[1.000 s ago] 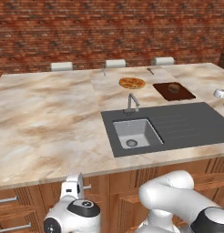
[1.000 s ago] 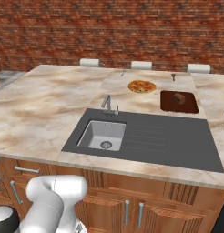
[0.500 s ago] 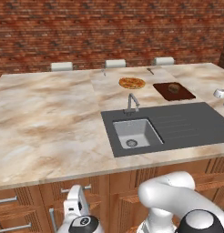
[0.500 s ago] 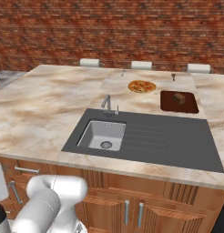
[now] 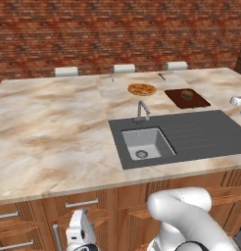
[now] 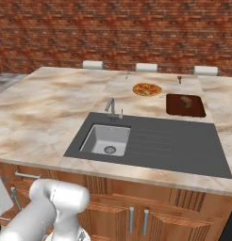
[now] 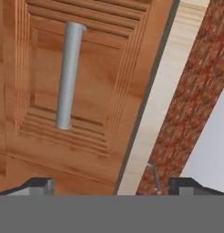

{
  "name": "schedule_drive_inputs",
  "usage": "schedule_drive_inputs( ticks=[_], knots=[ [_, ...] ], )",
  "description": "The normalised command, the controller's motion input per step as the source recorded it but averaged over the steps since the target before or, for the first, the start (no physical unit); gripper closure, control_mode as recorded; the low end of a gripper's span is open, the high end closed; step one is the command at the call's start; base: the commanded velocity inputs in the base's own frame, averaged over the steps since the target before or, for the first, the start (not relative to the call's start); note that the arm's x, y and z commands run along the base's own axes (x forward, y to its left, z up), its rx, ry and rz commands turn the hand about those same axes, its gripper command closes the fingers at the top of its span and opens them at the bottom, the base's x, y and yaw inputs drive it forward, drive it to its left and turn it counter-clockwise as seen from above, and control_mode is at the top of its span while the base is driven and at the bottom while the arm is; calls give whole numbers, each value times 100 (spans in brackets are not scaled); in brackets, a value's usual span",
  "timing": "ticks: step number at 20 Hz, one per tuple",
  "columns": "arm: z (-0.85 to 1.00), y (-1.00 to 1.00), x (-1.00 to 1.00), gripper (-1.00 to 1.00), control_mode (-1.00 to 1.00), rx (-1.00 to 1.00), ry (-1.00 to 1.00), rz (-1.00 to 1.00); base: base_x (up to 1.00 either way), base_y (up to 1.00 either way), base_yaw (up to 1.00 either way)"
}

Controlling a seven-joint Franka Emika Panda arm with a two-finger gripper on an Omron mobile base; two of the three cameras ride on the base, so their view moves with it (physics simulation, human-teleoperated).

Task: Take the pizza cutter from the drawer on the left and place it on the dining counter for cutting.

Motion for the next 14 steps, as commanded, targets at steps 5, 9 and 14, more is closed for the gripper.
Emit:
schedule_drive_inputs(
  ticks=[5,9,14],
  knots=[
    [-8,20,2,-100,-100,0,-7,0,0,0,0],
    [-2,11,6,-100,-100,0,-5,0,0,0,0],
    [-21,2,21,-100,-100,0,-5,0,0,0,0]
  ],
)
